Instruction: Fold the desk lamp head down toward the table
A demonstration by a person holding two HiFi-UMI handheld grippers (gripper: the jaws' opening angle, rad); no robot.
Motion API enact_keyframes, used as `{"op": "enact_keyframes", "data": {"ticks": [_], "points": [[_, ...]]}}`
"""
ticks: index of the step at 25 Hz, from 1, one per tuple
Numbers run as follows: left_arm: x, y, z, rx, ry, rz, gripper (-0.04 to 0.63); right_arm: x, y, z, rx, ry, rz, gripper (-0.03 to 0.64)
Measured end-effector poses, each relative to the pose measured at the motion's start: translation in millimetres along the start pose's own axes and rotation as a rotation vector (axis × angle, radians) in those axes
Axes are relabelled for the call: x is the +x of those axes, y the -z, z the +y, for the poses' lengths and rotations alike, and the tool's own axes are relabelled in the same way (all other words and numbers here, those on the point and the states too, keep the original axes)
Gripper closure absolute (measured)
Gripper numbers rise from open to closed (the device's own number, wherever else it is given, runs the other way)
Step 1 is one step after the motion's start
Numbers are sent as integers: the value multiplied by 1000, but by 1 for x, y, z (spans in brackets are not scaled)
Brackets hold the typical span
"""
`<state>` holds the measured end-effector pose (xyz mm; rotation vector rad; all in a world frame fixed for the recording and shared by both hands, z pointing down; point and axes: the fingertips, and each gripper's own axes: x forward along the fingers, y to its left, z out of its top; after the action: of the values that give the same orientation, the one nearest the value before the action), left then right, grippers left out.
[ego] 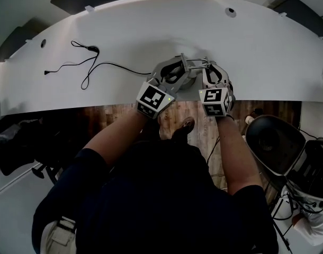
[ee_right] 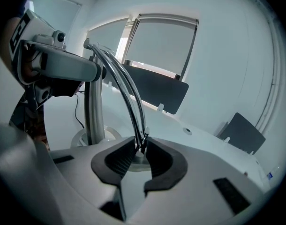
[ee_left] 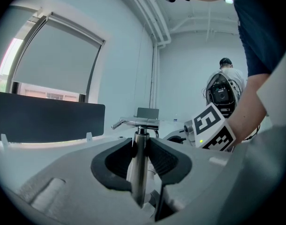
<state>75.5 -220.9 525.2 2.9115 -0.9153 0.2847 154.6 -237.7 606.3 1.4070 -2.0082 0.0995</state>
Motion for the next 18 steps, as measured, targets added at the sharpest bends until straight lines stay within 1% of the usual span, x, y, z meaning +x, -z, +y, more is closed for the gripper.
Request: {"op": "enact_keyframes", "data": {"ticks": [3,5,6,9,11,13,15,18], "points": [[9,3,9,30,0,36,485,7,-7,-7,-10,3,12,535],[14,1,12,43,-2,44,483,8,-9,-16,-19,10,-4,512],[15,0,12,49,0,50,483,5,-10,-20,-20,7,-16,512],[18,-3,14,28,-3,58,483,-6,-16,-32,1,-18,-53,512],[12,-7,11,-3,-7,67,483,-23,-28,-33,55,-40,-87,514],[-12,-18,-1,-26,5,67,483,-53,-45,-18,124,-64,-127,517],[-37,-38,-16,-25,36,37,483,-84,-66,-4,190,-85,-178,525],[-53,-78,-31,-14,85,-33,487,-120,-96,1,285,-123,-262,548]]}}
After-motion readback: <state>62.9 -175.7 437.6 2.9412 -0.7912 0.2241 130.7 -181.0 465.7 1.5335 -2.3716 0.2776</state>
